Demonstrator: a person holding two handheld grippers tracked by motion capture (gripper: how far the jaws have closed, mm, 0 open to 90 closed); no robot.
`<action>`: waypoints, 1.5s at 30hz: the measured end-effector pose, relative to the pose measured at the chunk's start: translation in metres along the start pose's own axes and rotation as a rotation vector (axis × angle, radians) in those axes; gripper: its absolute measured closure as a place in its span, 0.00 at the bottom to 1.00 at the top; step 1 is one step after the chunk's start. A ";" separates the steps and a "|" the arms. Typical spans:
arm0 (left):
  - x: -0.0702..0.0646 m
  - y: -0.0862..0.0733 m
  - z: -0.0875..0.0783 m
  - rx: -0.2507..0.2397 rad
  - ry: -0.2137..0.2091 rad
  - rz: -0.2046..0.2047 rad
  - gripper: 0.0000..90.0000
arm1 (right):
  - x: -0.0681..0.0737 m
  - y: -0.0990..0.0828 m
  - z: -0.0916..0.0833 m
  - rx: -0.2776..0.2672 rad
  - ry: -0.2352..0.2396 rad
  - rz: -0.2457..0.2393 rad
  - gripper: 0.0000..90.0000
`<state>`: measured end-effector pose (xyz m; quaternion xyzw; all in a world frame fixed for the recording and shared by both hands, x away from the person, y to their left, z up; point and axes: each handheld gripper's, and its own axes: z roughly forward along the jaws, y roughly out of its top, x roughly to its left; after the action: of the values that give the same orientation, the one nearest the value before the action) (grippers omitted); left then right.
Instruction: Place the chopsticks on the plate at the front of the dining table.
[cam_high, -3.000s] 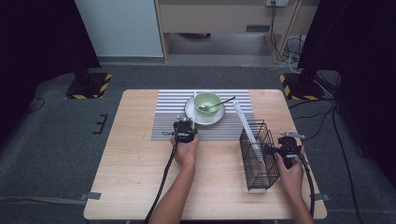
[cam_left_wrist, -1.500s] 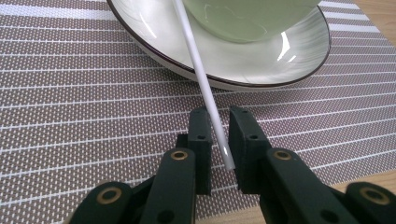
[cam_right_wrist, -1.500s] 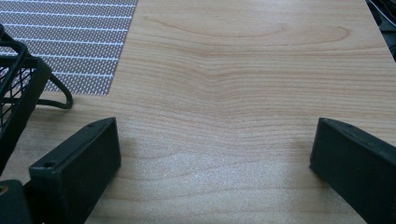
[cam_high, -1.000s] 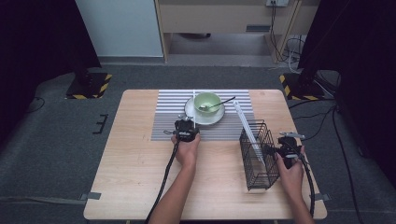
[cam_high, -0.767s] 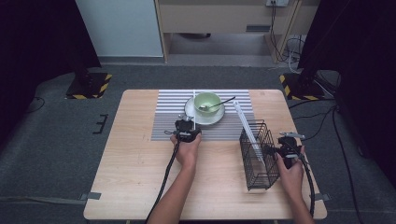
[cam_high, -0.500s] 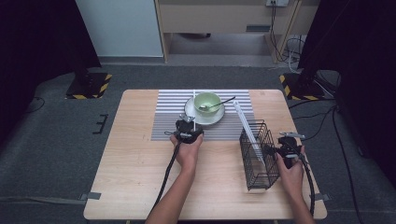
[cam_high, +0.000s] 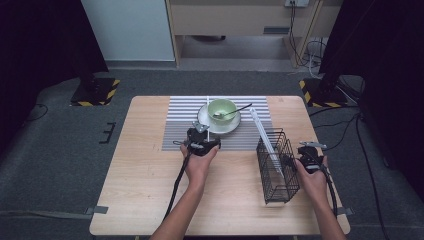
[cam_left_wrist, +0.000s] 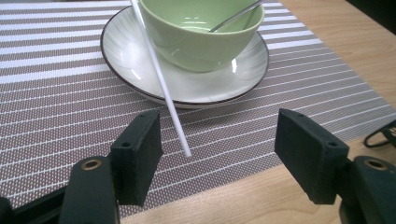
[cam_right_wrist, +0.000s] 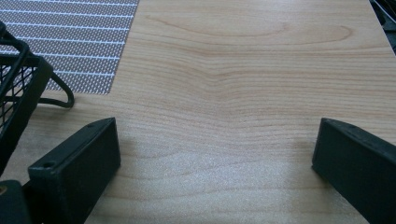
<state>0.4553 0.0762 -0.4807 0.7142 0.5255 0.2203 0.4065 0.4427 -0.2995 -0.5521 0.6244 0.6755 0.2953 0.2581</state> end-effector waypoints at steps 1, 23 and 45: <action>0.000 0.001 -0.002 -0.001 -0.005 0.004 0.31 | -0.001 -0.001 -0.001 0.001 0.008 -0.008 0.01; 0.003 0.004 -0.033 0.001 -0.145 0.096 0.09 | -0.011 0.093 -0.110 -0.119 0.227 -0.215 0.36; 0.000 -0.004 -0.045 -0.012 -0.188 0.152 0.10 | 0.093 0.137 -0.115 -0.167 0.396 -0.355 0.73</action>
<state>0.4194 0.0927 -0.4586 0.7669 0.4280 0.1857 0.4406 0.4471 -0.2095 -0.3717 0.4030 0.7849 0.4165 0.2191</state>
